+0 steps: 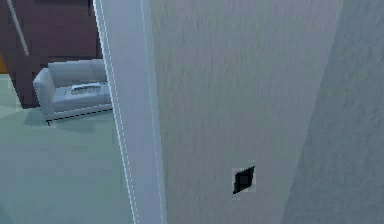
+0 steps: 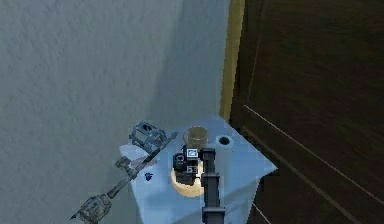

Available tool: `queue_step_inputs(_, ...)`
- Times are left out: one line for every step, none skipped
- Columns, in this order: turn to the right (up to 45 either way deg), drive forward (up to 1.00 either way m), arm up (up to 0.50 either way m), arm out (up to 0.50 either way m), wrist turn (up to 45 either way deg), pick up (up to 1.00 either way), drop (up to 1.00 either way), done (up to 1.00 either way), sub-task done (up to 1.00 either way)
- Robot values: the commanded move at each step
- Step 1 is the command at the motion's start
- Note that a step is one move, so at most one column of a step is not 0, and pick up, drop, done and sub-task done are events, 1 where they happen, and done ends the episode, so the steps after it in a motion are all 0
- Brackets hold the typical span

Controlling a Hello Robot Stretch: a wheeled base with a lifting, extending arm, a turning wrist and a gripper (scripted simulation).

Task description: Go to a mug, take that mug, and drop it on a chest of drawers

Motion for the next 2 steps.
queue_step_inputs(0.0,0.0,0.1,0.0,0.0,0.0,0.0,0.0,0.0)
queue_step_inputs(0.0,0.0,0.2,0.0,0.0,0.0,0.0,0.0,0.0)
